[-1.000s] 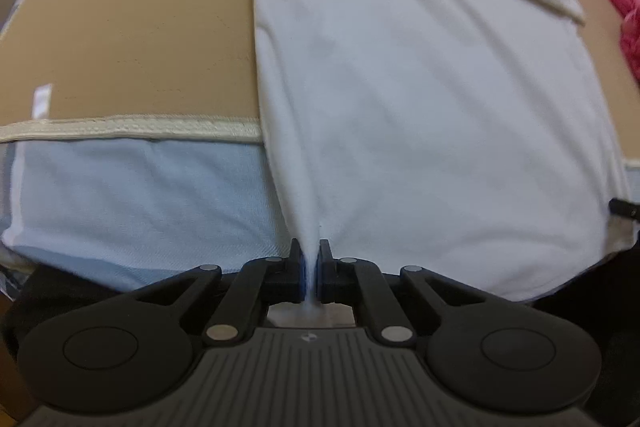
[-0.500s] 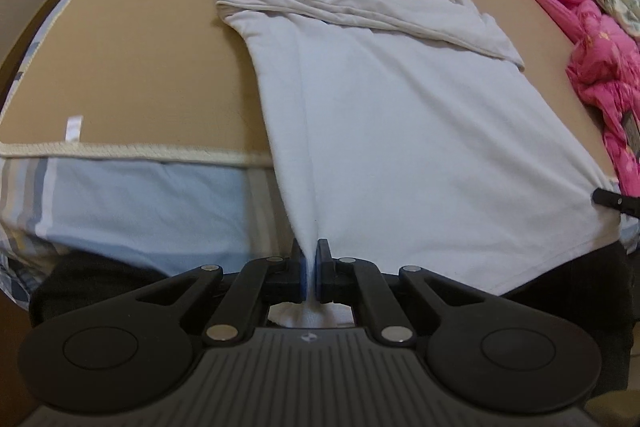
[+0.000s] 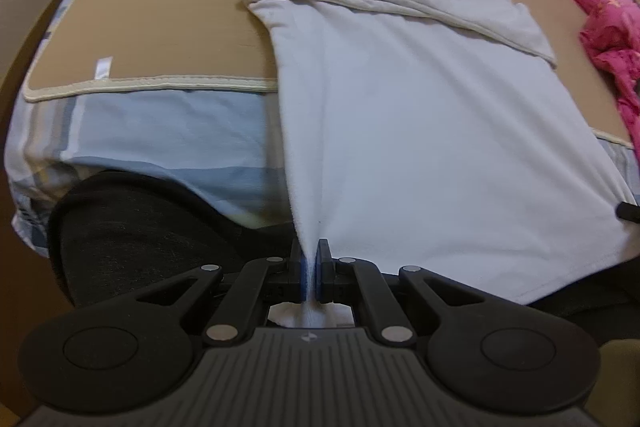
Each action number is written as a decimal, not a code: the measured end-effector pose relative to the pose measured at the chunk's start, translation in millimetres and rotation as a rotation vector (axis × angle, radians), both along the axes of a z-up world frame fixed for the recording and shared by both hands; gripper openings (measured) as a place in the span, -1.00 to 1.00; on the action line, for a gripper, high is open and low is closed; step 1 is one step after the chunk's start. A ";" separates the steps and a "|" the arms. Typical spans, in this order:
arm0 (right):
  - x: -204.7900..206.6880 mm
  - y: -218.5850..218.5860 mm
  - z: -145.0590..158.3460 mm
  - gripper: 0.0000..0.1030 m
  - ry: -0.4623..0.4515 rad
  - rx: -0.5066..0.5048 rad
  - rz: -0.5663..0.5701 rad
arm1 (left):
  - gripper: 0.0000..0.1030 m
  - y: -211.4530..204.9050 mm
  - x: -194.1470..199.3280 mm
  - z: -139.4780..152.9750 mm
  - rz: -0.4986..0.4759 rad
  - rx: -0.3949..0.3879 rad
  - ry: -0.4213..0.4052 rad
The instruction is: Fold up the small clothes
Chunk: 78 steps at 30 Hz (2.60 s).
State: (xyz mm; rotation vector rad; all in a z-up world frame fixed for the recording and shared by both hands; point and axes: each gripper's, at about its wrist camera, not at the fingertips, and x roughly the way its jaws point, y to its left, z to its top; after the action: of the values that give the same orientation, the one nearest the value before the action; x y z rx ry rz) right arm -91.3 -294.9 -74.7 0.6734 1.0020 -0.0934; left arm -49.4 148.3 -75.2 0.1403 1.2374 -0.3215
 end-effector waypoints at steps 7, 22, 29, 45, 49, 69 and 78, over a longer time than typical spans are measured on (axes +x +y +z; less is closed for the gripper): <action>16.8 6.2 1.8 -0.92 0.054 -0.016 0.037 | -0.92 -13.6 2.8 -7.5 0.007 0.058 0.018; 74.6 -16.9 8.9 -0.92 0.140 0.028 0.025 | -0.92 -4.5 77.9 -0.1 0.075 -0.089 0.219; 218.1 -76.4 46.2 -0.92 0.060 -0.029 0.024 | -0.92 -39.1 235.0 75.0 0.080 -0.117 0.024; 314.4 -136.0 -27.0 0.08 -0.136 -0.113 -0.112 | 0.37 -51.0 386.7 -22.0 0.199 -0.081 -0.084; 332.4 -113.1 -42.2 0.06 -0.068 -0.162 -0.015 | 0.37 -55.4 375.3 -34.0 0.160 -0.121 -0.001; 342.1 -156.6 -11.8 0.23 -0.159 -0.151 -0.213 | 0.73 -28.5 409.8 -13.3 0.402 -0.154 -0.109; 311.2 -101.7 -39.3 0.22 -0.086 -0.119 -0.065 | 0.73 -9.2 280.7 -56.4 0.212 -0.177 0.017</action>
State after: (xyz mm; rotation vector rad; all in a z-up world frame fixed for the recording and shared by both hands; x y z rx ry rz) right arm 219.8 -396.6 -114.0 0.5960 0.8855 -0.1783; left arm 231.3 139.1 -131.6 -0.1456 1.2225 -0.2472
